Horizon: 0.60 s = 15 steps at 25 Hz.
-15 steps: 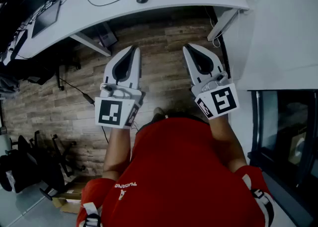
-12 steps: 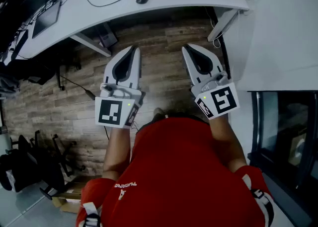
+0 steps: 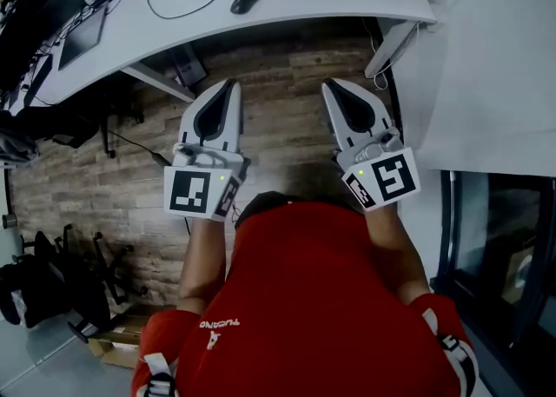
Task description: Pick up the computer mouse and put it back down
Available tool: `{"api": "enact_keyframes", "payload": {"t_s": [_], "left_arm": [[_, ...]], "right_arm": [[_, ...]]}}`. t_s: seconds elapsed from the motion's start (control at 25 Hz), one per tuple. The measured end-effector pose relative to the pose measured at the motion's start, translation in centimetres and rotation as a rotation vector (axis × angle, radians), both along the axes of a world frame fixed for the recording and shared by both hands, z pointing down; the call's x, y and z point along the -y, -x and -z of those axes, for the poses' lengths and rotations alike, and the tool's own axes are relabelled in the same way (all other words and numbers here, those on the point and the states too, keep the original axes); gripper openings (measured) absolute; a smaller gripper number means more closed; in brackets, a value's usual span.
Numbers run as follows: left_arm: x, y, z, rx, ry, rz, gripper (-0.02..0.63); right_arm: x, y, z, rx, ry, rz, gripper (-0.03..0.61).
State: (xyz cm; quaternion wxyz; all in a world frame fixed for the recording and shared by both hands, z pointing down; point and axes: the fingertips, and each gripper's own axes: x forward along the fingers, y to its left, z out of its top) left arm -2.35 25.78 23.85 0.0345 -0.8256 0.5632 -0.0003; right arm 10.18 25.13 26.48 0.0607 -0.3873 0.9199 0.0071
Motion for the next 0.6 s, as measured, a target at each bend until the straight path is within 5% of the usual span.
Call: {"api": "enact_keyframes", "payload": {"t_s": [0.6], "left_arm": [[8.0, 2.3, -2.9, 0.004, 0.021, 0.036, 0.009]], "right_arm": [[7.9, 1.3, -2.0, -0.027, 0.006, 0.011, 0.005]]}}
